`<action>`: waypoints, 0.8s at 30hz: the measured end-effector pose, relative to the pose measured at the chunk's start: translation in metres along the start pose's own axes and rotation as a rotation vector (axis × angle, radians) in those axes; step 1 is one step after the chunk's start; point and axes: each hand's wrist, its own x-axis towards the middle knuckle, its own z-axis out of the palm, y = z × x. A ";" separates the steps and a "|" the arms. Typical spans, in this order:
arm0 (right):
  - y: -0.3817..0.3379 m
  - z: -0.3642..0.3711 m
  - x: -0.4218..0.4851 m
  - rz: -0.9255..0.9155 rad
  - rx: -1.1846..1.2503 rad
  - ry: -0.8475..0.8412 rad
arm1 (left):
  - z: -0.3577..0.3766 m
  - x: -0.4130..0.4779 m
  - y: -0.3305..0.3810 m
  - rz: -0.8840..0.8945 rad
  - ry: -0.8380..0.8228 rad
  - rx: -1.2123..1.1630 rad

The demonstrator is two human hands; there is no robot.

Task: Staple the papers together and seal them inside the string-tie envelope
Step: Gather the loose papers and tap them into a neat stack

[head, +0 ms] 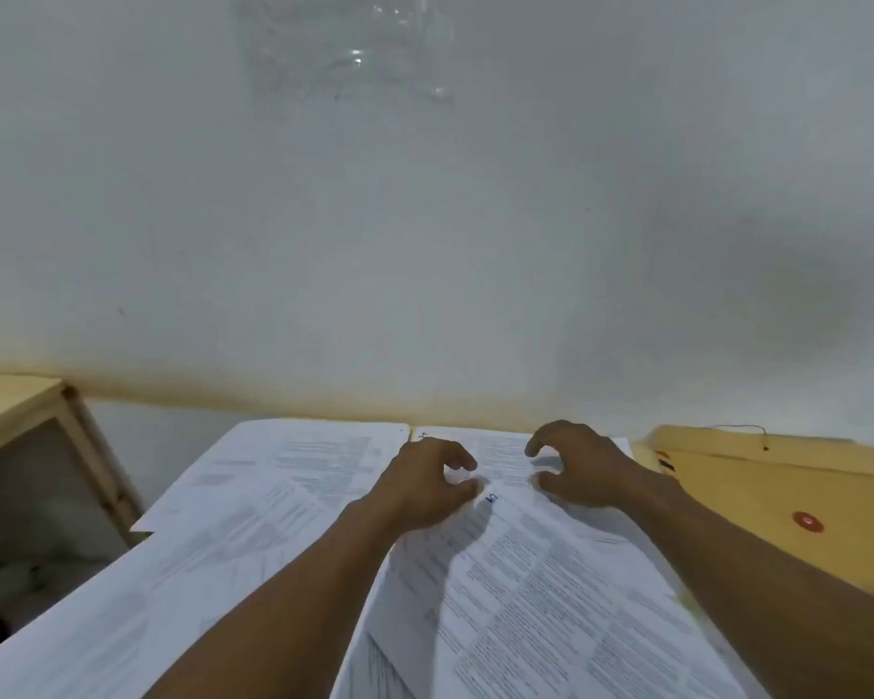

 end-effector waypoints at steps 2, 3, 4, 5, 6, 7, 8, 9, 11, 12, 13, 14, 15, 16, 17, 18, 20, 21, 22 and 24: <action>0.009 -0.002 0.012 0.024 -0.046 -0.070 | 0.005 0.011 -0.006 -0.036 -0.041 0.022; 0.014 -0.001 0.017 0.034 -0.051 -0.096 | 0.008 0.014 -0.010 -0.038 -0.043 0.027; 0.017 -0.004 0.020 0.054 -0.039 -0.108 | 0.009 0.016 -0.014 -0.050 -0.038 0.016; 0.020 -0.004 0.025 0.048 -0.049 -0.111 | 0.012 0.018 -0.017 -0.054 -0.030 -0.006; 0.021 -0.003 0.028 0.039 -0.065 -0.119 | 0.014 0.018 -0.018 -0.055 -0.027 -0.031; 0.022 -0.003 0.031 0.030 -0.080 -0.121 | 0.016 0.019 -0.019 -0.062 -0.023 -0.055; 0.020 -0.005 0.033 0.015 -0.088 -0.115 | 0.017 0.019 -0.021 -0.060 -0.015 -0.066; 0.020 -0.006 0.036 0.010 -0.078 -0.105 | 0.018 0.020 -0.022 -0.068 -0.011 -0.077; 0.017 -0.007 0.037 0.000 -0.019 -0.091 | 0.020 0.022 -0.022 -0.073 -0.005 -0.096; 0.016 -0.007 0.037 -0.014 0.016 -0.090 | 0.021 0.022 -0.022 -0.066 -0.006 -0.102; 0.015 -0.009 0.038 -0.026 0.046 -0.086 | 0.022 0.022 -0.022 -0.062 -0.005 -0.104; 0.014 -0.012 0.039 -0.036 0.064 -0.081 | 0.022 0.022 -0.021 -0.056 0.004 -0.098; 0.012 -0.016 0.040 -0.045 0.071 -0.077 | 0.023 0.022 -0.020 -0.050 0.023 -0.093; 0.010 -0.022 0.040 -0.053 0.068 -0.073 | 0.023 0.023 -0.020 -0.043 0.052 -0.090; 0.007 -0.028 0.041 -0.058 0.056 -0.067 | 0.022 0.022 -0.018 -0.031 0.090 -0.093; 0.003 -0.036 0.040 -0.065 0.030 -0.045 | 0.020 0.022 -0.017 -0.024 0.133 -0.093; -0.006 -0.058 0.038 -0.091 -0.056 0.059 | 0.013 0.020 -0.010 -0.038 0.211 -0.100; -0.012 -0.072 0.034 -0.110 -0.093 0.127 | 0.008 0.019 -0.007 -0.054 0.244 -0.110; -0.019 -0.087 0.029 -0.134 -0.112 0.196 | 0.002 0.018 -0.004 -0.075 0.274 -0.130; -0.033 -0.116 0.015 -0.172 -0.066 0.332 | -0.011 0.015 0.005 -0.110 0.334 -0.215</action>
